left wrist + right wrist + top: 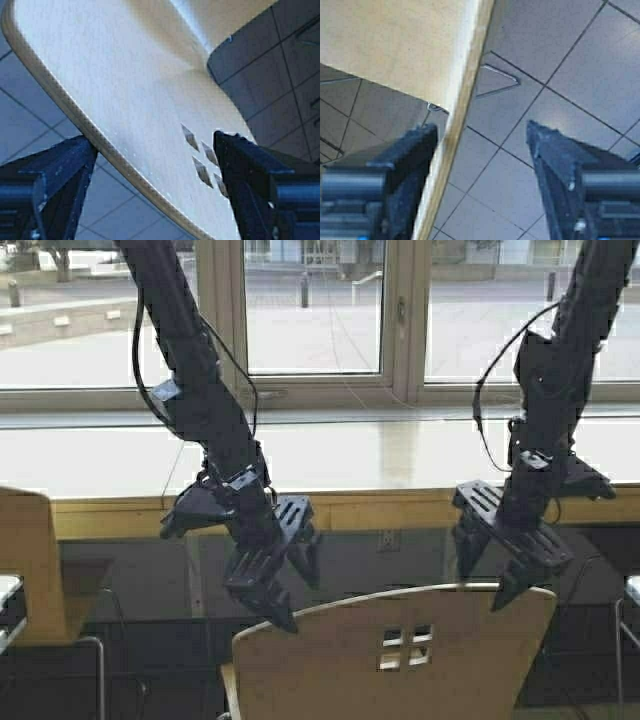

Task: Push the chairs under the table

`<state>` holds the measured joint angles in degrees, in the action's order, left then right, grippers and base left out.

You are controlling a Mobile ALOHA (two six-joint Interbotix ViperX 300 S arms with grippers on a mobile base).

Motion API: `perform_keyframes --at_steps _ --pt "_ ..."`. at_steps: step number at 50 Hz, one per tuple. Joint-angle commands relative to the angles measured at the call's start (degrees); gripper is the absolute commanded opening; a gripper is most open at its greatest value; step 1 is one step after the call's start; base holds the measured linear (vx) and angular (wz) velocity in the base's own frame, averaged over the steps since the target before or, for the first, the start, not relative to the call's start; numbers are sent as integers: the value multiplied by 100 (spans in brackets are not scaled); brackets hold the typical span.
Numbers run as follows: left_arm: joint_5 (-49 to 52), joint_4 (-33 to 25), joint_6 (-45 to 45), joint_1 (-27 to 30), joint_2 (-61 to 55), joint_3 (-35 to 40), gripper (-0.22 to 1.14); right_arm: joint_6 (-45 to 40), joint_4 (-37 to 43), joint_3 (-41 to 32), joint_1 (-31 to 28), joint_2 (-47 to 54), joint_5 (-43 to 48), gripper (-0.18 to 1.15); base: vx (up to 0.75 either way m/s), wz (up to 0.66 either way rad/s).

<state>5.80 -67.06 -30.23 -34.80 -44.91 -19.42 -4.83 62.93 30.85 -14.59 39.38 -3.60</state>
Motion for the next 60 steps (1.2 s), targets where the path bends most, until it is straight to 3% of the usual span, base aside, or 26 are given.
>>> perform_keyframes --at_steps 1,32,39,51,54,60 --pt "-9 -9 -9 -18 -44 185 99 -9 18 -281 0 149 44 90 0 0" --pt "-9 -97 -9 -18 -870 1028 95 26 -18 -1107 0 1222 -18 87 0 0" --pt "0 -114 -18 -18 -896 1037 74 26 -44 -1125 0 1257 -26 68 0 0" --pt "-9 -246 -26 -18 -879 932 6 26 -44 -1081 -26 1248 -176 -1 0 1" --pt "-44 -299 -26 -9 -861 879 -1 26 -44 -1063 -62 1257 -185 -2 2 2" --pt "-62 -369 -26 35 -800 809 2 26 -44 -1037 -149 1292 -185 5 2 1"
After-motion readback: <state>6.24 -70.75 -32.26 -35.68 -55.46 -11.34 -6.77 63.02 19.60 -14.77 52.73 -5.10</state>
